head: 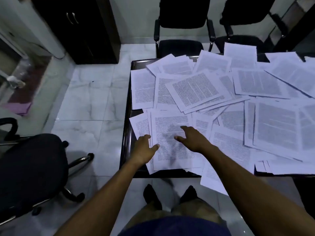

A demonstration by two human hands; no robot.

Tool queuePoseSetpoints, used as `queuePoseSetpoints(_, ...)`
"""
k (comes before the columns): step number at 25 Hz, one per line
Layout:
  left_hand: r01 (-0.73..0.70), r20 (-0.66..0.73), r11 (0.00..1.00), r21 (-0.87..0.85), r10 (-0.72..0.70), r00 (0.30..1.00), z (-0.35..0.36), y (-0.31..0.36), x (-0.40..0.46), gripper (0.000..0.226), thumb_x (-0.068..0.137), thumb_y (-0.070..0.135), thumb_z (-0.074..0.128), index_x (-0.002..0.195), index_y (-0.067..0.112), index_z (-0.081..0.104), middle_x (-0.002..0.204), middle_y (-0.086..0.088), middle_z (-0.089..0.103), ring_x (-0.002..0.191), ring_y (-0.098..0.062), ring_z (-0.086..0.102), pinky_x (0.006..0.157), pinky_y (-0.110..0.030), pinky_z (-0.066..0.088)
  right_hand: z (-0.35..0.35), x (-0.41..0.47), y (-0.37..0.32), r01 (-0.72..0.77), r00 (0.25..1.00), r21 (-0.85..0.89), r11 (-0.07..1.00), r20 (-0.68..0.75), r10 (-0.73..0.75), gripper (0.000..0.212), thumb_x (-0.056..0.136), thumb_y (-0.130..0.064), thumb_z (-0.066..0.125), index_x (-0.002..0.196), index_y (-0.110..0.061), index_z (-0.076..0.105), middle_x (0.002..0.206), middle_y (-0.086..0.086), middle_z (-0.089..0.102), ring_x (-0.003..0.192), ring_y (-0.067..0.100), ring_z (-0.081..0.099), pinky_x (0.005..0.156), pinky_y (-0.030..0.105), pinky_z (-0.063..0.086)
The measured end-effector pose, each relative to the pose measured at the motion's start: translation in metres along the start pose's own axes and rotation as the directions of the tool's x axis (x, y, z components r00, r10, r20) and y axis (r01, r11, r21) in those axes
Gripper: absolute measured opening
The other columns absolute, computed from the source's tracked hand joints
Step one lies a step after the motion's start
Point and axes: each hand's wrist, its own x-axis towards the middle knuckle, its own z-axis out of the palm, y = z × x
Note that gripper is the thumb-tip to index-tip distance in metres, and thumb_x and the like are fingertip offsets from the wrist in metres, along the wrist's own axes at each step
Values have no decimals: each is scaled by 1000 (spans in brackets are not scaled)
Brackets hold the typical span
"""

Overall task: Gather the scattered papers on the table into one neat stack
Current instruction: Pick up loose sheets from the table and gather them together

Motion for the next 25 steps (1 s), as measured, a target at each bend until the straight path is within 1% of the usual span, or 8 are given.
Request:
queuePoseSetpoints(4, 175, -64, 963, -203, -191, 979, 5, -32, 7, 66, 86, 44, 70, 137, 7, 54, 137, -5, 57, 119, -22, 59, 94, -29, 48, 9, -8, 16, -112, 983, 60, 992, -137, 120, 72, 98, -52, 58, 156, -16, 34, 155, 14, 43, 140, 30, 44, 112, 43, 39)
queuePoseSetpoints(6, 269, 1, 875, -402, -294, 956, 7, -43, 15, 52, 86, 41, 71, 124, 7, 61, 125, -5, 68, 105, -19, 67, 78, -27, 52, 8, -5, 29, -192, 966, 93, 977, -160, 205, 71, 97, -47, 62, 154, -14, 36, 152, 16, 45, 137, 32, 47, 110, 42, 40)
queuePoseSetpoints(8, 339, 47, 759, -556, -379, 924, 6, -42, 21, 33, 93, 29, 69, 115, 7, 60, 113, -8, 70, 99, -23, 68, 74, -29, 52, 5, 5, 37, -244, 951, 113, 963, -167, 261, 72, 96, -45, 66, 152, -10, 38, 149, 19, 49, 134, 34, 50, 108, 42, 41)
queuePoseSetpoints(12, 361, 70, 652, -667, -427, 902, 5, -32, 25, 17, 97, 21, 66, 106, 7, 64, 102, -6, 72, 87, -20, 68, 67, -28, 49, 12, 27, 36, -294, 920, 252, 922, -186, 344, 67, 93, -34, 71, 146, -2, 43, 142, 22, 52, 129, 37, 52, 102, 38, 43)
queuePoseSetpoints(17, 325, 137, 648, -689, -324, 936, 9, -36, 41, 34, 96, 17, 69, 129, 12, 62, 120, -5, 71, 104, -22, 69, 87, -37, 57, 36, 44, 29, -234, 940, 229, 945, -194, 280, 64, 93, -34, 69, 146, -9, 42, 139, 17, 48, 124, 34, 54, 94, 39, 46)
queuePoseSetpoints(20, 279, 126, 698, -660, -263, 956, 17, -31, 40, 33, 99, 5, 60, 132, 11, 60, 120, -3, 68, 98, -15, 67, 83, -29, 55, 50, 45, 22, -106, 982, 200, 974, -134, 134, 64, 93, -32, 70, 148, -13, 42, 137, 13, 50, 122, 30, 55, 91, 35, 45)
queuePoseSetpoints(22, 267, 126, 703, -659, -246, 961, 18, -30, 34, 36, 100, -1, 55, 134, 11, 59, 122, -5, 67, 100, -16, 66, 88, -32, 54, 54, 43, 15, -48, 989, 213, 976, -128, 76, 66, 94, -33, 70, 150, -15, 41, 140, 11, 53, 127, 29, 53, 97, 35, 44)
queuePoseSetpoints(25, 341, 226, 625, -702, -259, 939, 6, -52, 29, 33, 97, -2, 61, 127, 13, 63, 122, -12, 71, 106, -29, 69, 93, -43, 56, 51, 44, 13, -117, 964, 424, 898, -168, 204, 70, 91, -30, 74, 150, -16, 40, 143, 8, 57, 129, 28, 55, 101, 36, 44)
